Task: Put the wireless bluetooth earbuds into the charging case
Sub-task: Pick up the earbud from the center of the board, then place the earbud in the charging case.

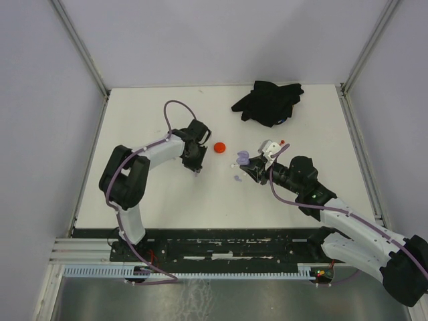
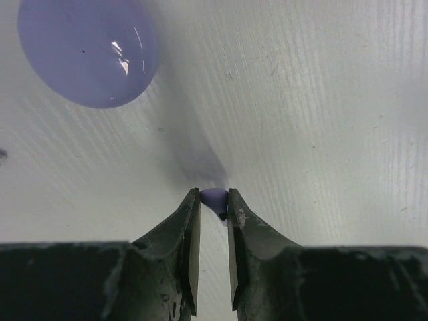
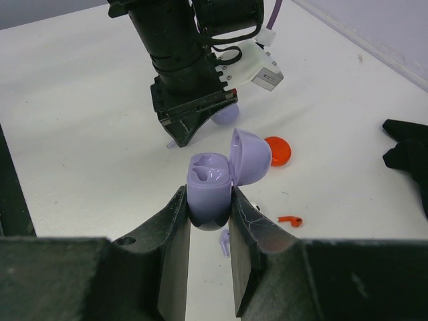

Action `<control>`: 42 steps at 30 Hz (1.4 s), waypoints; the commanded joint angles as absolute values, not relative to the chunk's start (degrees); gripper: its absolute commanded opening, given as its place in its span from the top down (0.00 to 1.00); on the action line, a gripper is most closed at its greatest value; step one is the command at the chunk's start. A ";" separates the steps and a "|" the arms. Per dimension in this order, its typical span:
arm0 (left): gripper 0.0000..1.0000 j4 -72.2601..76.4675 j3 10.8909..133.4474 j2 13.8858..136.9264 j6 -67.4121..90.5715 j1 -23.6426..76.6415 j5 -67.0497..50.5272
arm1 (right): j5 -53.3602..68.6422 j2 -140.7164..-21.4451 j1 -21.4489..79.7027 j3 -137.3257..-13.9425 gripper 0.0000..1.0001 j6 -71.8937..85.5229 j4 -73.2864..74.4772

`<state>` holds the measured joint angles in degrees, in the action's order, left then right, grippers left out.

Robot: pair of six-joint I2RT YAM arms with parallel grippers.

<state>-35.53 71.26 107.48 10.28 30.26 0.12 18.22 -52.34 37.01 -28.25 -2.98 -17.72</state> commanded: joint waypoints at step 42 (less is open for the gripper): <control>0.88 10.90 55.37 57.52 24.79 36.77 -7.70 | 33.70 -73.39 37.14 -41.66 0.98 4.81 -57.01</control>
